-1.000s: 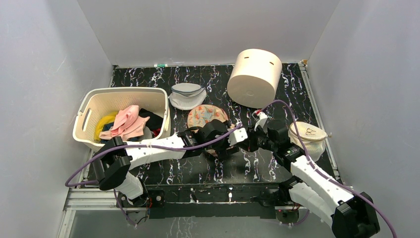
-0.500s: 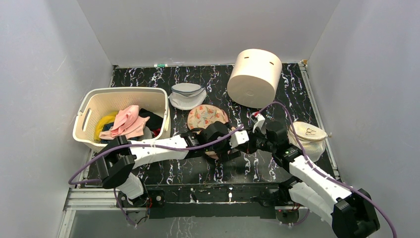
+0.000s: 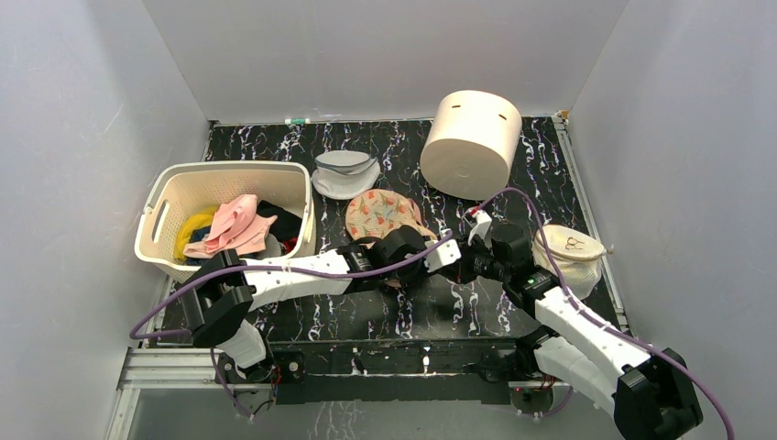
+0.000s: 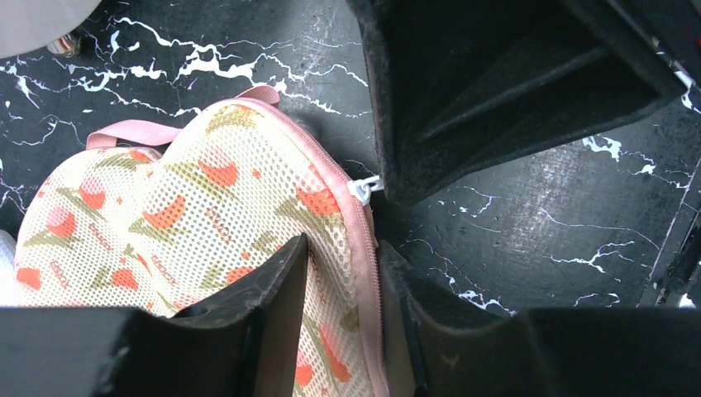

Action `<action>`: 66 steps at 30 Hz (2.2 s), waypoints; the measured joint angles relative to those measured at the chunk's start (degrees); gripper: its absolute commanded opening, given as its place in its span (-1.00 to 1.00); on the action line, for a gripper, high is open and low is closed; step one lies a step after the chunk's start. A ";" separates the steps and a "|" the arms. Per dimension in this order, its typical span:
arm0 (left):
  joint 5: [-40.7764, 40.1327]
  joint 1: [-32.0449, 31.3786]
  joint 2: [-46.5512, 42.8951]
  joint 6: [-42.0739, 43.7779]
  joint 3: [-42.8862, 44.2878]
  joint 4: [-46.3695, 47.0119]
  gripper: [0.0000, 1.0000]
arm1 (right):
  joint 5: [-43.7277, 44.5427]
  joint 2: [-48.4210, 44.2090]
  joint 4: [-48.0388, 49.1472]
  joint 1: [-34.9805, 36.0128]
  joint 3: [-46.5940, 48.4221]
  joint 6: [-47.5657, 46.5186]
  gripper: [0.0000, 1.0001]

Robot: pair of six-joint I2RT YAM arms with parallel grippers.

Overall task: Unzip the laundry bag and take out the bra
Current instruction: Unzip the laundry bag at the center of the board.

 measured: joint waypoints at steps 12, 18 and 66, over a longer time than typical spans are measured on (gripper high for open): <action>-0.15 -0.33 0.00 1.40 0.02 1.03 -1.00 | 7.06 -0.72 -2.10 0.33 1.01 -0.35 -1.00; 0.07 -0.33 -0.11 1.97 0.02 1.22 -1.00 | 10.19 0.07 -2.47 0.37 1.90 0.13 -1.00; 1.66 -1.03 -0.52 2.54 0.57 -1.88 -0.34 | -3.96 -0.57 0.74 -1.55 -0.07 7.50 -1.00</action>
